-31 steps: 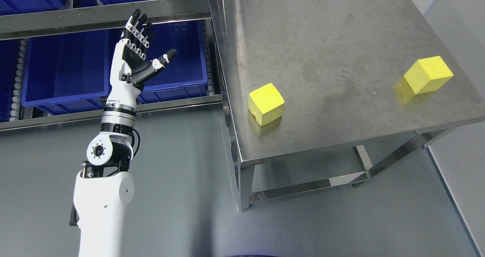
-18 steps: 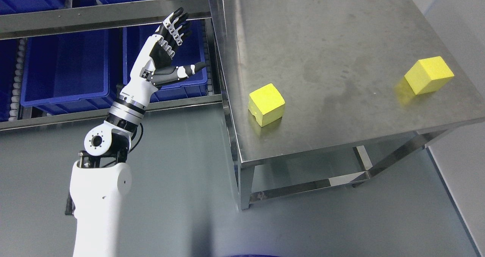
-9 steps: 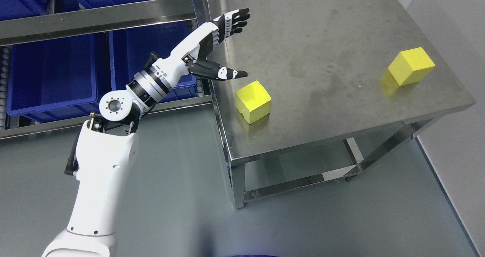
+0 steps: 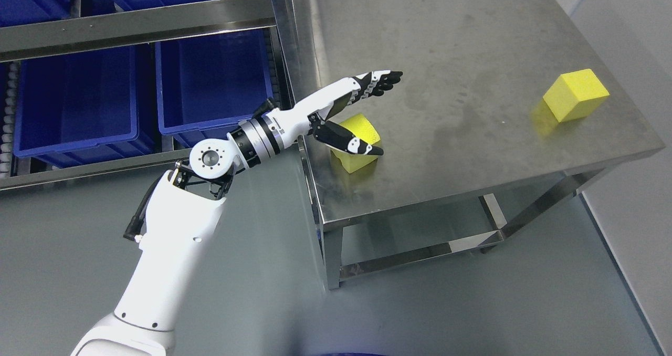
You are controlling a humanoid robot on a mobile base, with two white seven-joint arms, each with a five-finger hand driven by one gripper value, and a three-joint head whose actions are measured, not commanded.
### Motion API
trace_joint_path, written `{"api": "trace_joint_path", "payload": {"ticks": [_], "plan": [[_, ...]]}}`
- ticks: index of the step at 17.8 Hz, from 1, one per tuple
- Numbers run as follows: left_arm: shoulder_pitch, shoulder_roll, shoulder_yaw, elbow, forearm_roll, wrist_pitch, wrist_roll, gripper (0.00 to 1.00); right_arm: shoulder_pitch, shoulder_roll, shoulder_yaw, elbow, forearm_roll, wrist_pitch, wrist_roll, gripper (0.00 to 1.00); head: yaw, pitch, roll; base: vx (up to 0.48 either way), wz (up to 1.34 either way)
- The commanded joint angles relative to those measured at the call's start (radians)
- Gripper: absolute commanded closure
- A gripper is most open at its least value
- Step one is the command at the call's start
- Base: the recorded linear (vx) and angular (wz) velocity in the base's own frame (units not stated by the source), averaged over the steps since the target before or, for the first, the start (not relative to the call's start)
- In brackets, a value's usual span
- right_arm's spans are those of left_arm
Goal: Move yellow foam block to right shelf middle
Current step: 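Close the left hand around the nearer yellow foam cube, then lift the cube up off the table with the left hand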
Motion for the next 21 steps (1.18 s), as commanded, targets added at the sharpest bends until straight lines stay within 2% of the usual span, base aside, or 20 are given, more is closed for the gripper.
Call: {"api": "trace_joint_path", "payload": {"ticks": [1,14,15,21], "plan": [[0.032,-0.001,-0.106,0.036,-0.016,0.0,-0.003,0.04,0.023,-0.017,-0.012,-0.017,0.003,-0.001,0.0,0.0,0.0,0.0,0.0,-0.004,0.02],[0.035,0.011,-0.054,0.053,-0.055,-0.001,-0.005,0.05,0.025,-0.017,-0.012,-0.017,0.003,-0.001,0.0,0.0,0.0,0.0,0.0,0.001,0.02],[0.037,0.013,-0.052,0.053,-0.055,-0.001,-0.005,0.08,0.025,-0.017,-0.012,-0.017,0.003,-0.001,0.0,0.0,0.0,0.0,0.0,0.0,0.0],[0.075,-0.021,0.073,0.053,-0.047,-0.036,-0.02,0.56,0.025,-0.017,-0.012,-0.017,0.003,-0.001,0.0,0.0,0.0,0.0,0.0,-0.001,0.02]]}}
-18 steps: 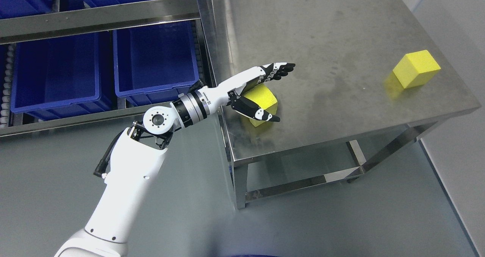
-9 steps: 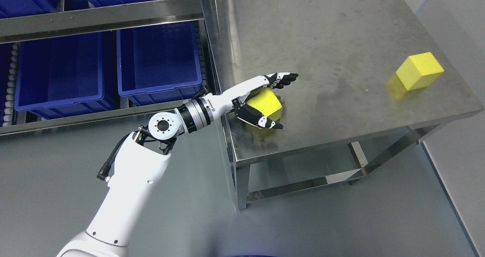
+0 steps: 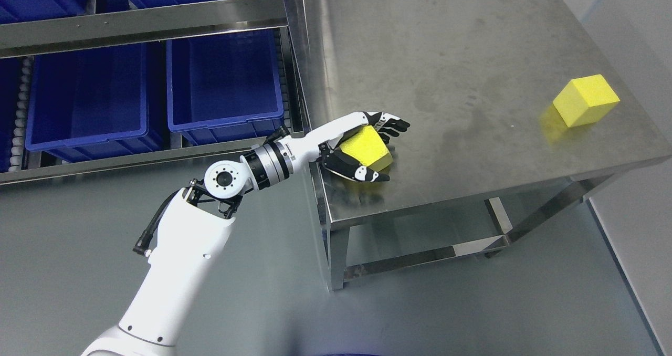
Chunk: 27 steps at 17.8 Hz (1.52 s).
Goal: Move yellow foam block to right shelf middle
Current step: 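Lift the cube up off the table with the left hand, then hold the cube raised in the left hand while turning toward the bin shelf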
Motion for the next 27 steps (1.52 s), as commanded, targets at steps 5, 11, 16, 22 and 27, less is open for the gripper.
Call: {"api": "trace_joint_path", "payload": {"ticks": [5,11,16,22,27], "plan": [[0.033,-0.053,0.185,0.012,0.129,-0.087,-0.004,0.82,0.023,-0.017,-0.012,-0.017,0.003,-0.001,0.0,0.0,0.0,0.0,0.0,-0.002,0.0],[0.009,-0.053,0.223,-0.025,0.509,-0.329,0.232,0.82,0.025,-0.017,-0.012,-0.017,0.003,-0.001,0.0,0.0,0.0,0.0,0.0,0.0,0.01],[0.021,-0.053,0.306,-0.026,0.513,-0.416,0.454,0.81,0.025,-0.017,-0.012,-0.017,0.003,-0.001,0.0,0.0,0.0,0.0,0.0,-0.007,0.12],[0.093,-0.053,0.364,-0.075,0.513,-0.413,0.454,0.82,0.025,-0.017,-0.012,-0.017,0.003,-0.001,0.0,0.0,0.0,0.0,0.0,0.018,0.42],[0.131,-0.053,0.43,-0.137,0.511,-0.388,0.454,0.82,0.025,-0.017,-0.012,-0.017,0.003,-0.001,0.0,0.0,0.0,0.0,0.0,0.065,0.64]]}}
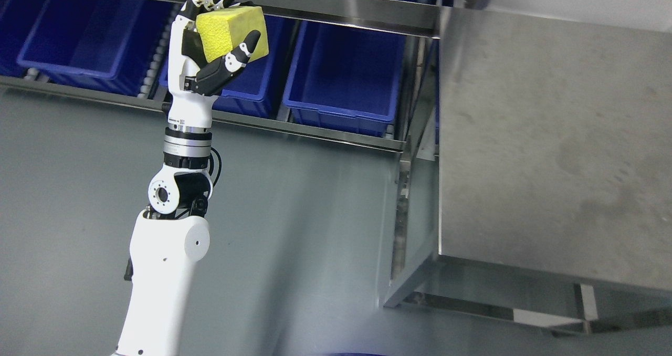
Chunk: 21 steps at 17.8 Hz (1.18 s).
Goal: Move yellow foam block to right shelf middle
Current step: 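Hold the cube raised in the left hand while turning toward the bin shelf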
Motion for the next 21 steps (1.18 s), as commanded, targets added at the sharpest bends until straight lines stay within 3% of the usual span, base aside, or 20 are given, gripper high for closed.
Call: {"api": "trace_joint_path", "payload": {"ticks": [1,21], "plan": [[0.054,0.012,0.141,-0.091,0.012,0.025,0.001,0.82,0.025,-0.017,-0.012,-0.017,0.003,-0.001,0.0,0.0,0.0,0.0,0.0,0.102,0.74],[0.068,0.012,0.188,-0.111,0.012,0.027,0.001,0.82,0.025,-0.017,-0.012,-0.017,0.003,-0.001,0.0,0.0,0.0,0.0,0.0,0.084,0.56]]}}
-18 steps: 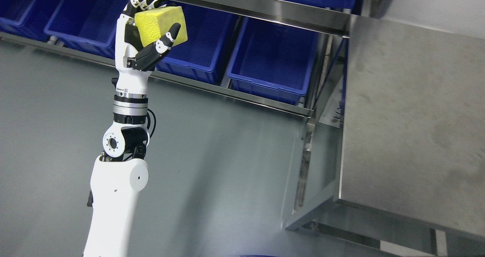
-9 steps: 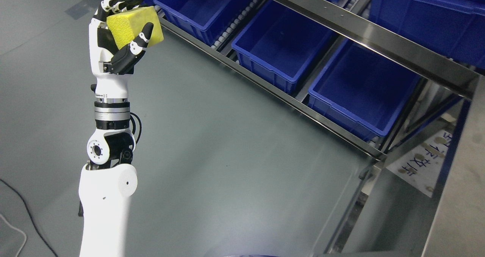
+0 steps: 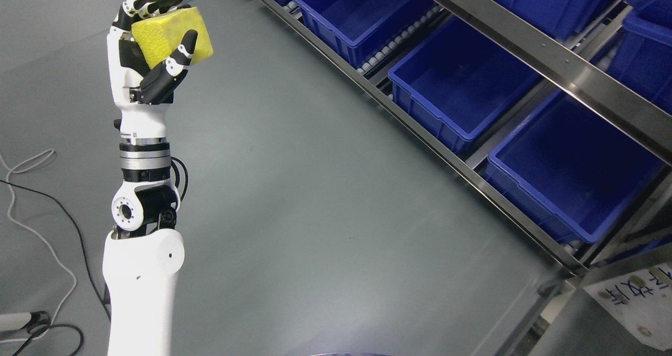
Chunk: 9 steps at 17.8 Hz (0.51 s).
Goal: Move yellow foam block to right shelf middle
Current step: 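Hold the cube raised in the left hand while turning toward the bin shelf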
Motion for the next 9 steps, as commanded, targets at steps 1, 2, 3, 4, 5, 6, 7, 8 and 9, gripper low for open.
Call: {"api": "trace_joint_path", "payload": {"ticks": [1,2,3,4,5,6,7,8,9], "plan": [[0.002,0.017,0.037,-0.019,0.0,0.001,0.0,0.82,0.025,-0.017,-0.012,-0.017,0.003,-0.001,0.0,0.0,0.0,0.0,0.0,0.088,0.37],[0.002,0.018,0.037,-0.019,0.0,0.001,0.0,0.82,0.023,-0.017,-0.012,-0.017,0.003,-0.001,0.0,0.0,0.0,0.0,0.0,0.084,0.34],[0.002,0.018,0.04,-0.019,0.0,0.001,-0.001,0.82,0.023,-0.017,-0.012,-0.017,0.003,-0.001,0.0,0.0,0.0,0.0,0.0,0.084,0.34],[0.004,0.018,0.04,-0.019,0.0,0.001,-0.001,0.82,0.025,-0.017,-0.012,-0.017,0.003,-0.001,0.0,0.0,0.0,0.0,0.0,0.094,0.34],[0.002,0.018,0.04,-0.019,0.0,0.001,-0.001,0.82,0.023,-0.017,-0.012,-0.017,0.003,-0.001,0.0,0.0,0.0,0.0,0.0,0.094,0.34],[0.002,0.018,0.04,-0.019,0.0,0.001,-0.001,0.82,0.023,-0.017,-0.012,-0.017,0.003,-0.001,0.0,0.0,0.0,0.0,0.0,0.112,0.37],[0.002,0.017,0.04,-0.019,0.0,0.005,-0.001,0.82,0.025,-0.017,-0.012,-0.017,0.003,-0.001,0.0,0.0,0.0,0.0,0.0,0.132,0.4],[0.002,0.017,0.04,-0.022,0.0,0.012,-0.001,0.82,0.025,-0.017,-0.012,-0.017,0.003,-0.001,0.0,0.0,0.0,0.0,0.0,0.132,0.4],[0.002,0.017,0.04,-0.025,0.0,0.013,-0.001,0.82,0.023,-0.017,-0.012,-0.017,0.003,-0.001,0.0,0.0,0.0,0.0,0.0,0.116,0.37]]}}
